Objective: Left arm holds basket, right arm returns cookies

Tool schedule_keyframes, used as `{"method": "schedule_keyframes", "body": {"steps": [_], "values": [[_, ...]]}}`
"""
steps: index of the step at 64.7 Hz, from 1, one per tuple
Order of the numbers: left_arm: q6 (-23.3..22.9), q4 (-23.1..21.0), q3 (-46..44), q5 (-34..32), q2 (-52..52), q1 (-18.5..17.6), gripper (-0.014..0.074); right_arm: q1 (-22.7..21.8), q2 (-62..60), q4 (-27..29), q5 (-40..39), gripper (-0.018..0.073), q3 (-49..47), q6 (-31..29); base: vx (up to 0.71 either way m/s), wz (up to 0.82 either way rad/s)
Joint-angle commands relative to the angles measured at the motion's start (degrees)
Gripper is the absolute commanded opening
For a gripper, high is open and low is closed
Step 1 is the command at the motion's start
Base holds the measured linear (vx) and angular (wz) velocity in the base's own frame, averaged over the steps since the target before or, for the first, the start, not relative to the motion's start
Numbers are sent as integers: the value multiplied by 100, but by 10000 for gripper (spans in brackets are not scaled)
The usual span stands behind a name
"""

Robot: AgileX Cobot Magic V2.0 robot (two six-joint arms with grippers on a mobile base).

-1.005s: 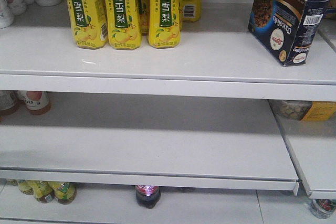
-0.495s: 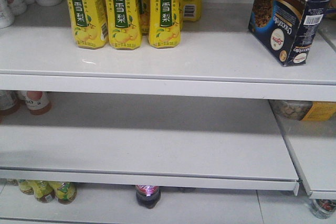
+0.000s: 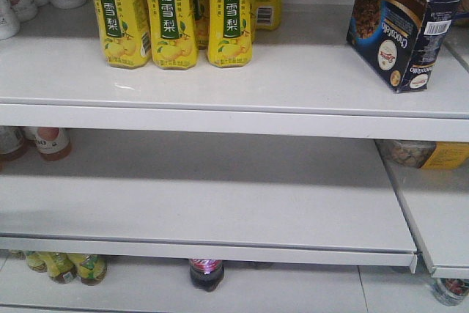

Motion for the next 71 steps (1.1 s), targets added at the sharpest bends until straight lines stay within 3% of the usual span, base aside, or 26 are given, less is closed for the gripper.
{"method": "schedule_keyframes", "body": {"steps": [1,71], "values": [[117,55,-175,-584,-111,-38,-3,-27,-74,-46,-356,-6,105,-41,0,0],[117,55,-175,-584,-111,-38,-3,-27,-74,-51,-339,-6,105,-41,0,0]]}}
